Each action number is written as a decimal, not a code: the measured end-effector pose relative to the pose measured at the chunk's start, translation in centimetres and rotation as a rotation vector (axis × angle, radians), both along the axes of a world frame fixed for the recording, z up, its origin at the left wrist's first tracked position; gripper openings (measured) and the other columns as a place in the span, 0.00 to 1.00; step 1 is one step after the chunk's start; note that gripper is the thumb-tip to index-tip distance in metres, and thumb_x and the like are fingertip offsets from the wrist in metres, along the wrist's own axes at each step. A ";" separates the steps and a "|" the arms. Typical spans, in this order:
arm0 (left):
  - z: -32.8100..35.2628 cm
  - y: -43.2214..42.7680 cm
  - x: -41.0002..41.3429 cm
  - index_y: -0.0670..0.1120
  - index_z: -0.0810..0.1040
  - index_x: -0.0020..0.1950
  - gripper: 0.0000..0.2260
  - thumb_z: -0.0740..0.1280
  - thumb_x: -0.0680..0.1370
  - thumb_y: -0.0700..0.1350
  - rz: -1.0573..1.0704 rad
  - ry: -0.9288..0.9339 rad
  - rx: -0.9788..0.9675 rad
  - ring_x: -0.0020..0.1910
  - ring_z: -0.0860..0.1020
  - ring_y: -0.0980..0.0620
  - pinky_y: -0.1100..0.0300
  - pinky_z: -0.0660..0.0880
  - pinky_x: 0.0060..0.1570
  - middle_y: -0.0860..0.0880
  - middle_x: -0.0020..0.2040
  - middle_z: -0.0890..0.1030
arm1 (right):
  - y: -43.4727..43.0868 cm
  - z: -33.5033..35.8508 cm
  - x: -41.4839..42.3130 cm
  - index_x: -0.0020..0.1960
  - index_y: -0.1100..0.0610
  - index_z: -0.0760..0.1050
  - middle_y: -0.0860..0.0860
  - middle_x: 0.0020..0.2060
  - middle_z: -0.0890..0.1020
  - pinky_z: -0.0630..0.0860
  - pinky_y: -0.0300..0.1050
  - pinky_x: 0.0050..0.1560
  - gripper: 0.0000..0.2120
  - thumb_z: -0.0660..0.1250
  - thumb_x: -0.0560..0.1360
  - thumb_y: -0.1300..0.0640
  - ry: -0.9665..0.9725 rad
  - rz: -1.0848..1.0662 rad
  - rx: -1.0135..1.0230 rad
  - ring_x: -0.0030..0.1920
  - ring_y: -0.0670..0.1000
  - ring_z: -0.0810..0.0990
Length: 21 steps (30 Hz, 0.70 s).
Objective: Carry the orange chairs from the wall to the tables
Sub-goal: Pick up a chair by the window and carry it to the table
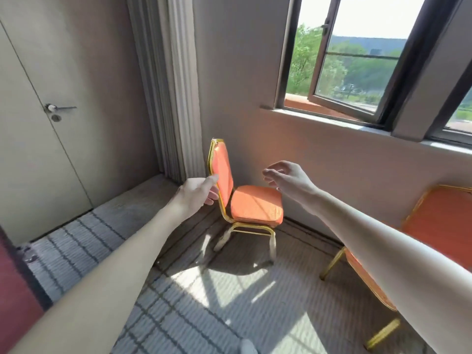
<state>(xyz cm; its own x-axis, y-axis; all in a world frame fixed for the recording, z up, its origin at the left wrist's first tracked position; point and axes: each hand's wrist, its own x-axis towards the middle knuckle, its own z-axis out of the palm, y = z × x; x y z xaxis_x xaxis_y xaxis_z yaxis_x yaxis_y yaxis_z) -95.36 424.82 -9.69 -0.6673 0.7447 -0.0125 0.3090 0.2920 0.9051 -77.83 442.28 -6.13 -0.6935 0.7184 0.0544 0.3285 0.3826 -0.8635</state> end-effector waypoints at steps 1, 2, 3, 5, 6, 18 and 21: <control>-0.1 0.9 -2.3 0.45 0.84 0.48 0.22 0.60 0.81 0.61 0.026 -0.003 -0.005 0.44 0.84 0.51 0.58 0.74 0.44 0.50 0.43 0.86 | 1.2 -0.9 -2.6 0.58 0.52 0.78 0.48 0.50 0.84 0.80 0.46 0.53 0.14 0.68 0.77 0.45 -0.009 0.009 -0.002 0.50 0.47 0.83; -0.4 1.9 -4.3 0.45 0.84 0.48 0.22 0.60 0.80 0.61 0.045 -0.009 -0.008 0.44 0.84 0.51 0.58 0.75 0.44 0.50 0.43 0.86 | 2.3 -1.8 -5.0 0.57 0.51 0.78 0.48 0.50 0.83 0.80 0.46 0.52 0.14 0.68 0.77 0.45 -0.020 0.021 -0.003 0.50 0.46 0.82; -0.6 3.5 -7.2 0.46 0.84 0.47 0.22 0.60 0.80 0.61 0.062 -0.014 -0.004 0.44 0.84 0.51 0.56 0.76 0.47 0.50 0.42 0.86 | 3.9 -2.4 -8.6 0.57 0.51 0.79 0.47 0.50 0.83 0.80 0.45 0.51 0.13 0.68 0.76 0.45 -0.033 0.038 0.005 0.50 0.46 0.82; -1.2 5.9 -11.4 0.47 0.84 0.47 0.21 0.60 0.80 0.62 0.088 -0.018 0.000 0.45 0.84 0.51 0.54 0.77 0.51 0.51 0.43 0.86 | 6.5 -3.5 -13.9 0.56 0.50 0.78 0.47 0.51 0.83 0.80 0.47 0.53 0.13 0.69 0.76 0.45 -0.054 0.064 0.004 0.51 0.46 0.82; -1.6 7.3 -14.1 0.48 0.84 0.46 0.21 0.61 0.79 0.63 0.103 -0.008 0.006 0.46 0.84 0.52 0.54 0.77 0.52 0.52 0.44 0.86 | 8.4 -4.0 -17.5 0.56 0.50 0.78 0.47 0.52 0.82 0.80 0.48 0.55 0.12 0.69 0.75 0.45 -0.060 0.085 0.008 0.52 0.47 0.82; -4.0 15.7 -40.4 0.48 0.84 0.47 0.17 0.62 0.81 0.57 0.181 -0.037 -0.117 0.48 0.83 0.54 0.55 0.78 0.53 0.52 0.46 0.85 | 20.6 -7.6 -46.8 0.59 0.54 0.76 0.49 0.52 0.81 0.80 0.53 0.56 0.16 0.67 0.74 0.48 -0.153 0.133 -0.026 0.52 0.50 0.81; -5.6 18.3 -45.5 0.48 0.84 0.47 0.16 0.62 0.81 0.57 0.119 -0.066 -0.137 0.48 0.83 0.55 0.56 0.77 0.55 0.52 0.47 0.85 | 23.0 -8.6 -51.2 0.58 0.53 0.77 0.49 0.51 0.82 0.81 0.52 0.54 0.17 0.67 0.73 0.47 -0.218 0.097 -0.019 0.50 0.50 0.82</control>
<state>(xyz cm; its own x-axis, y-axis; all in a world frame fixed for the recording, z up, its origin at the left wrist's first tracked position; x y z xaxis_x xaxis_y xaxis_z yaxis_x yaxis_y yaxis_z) -140.86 443.14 -15.31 -0.7447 0.6492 -0.1547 0.2065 0.4445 0.8716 -129.04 465.30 -14.72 -0.7532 0.6472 -0.1171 0.4704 0.4056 -0.7837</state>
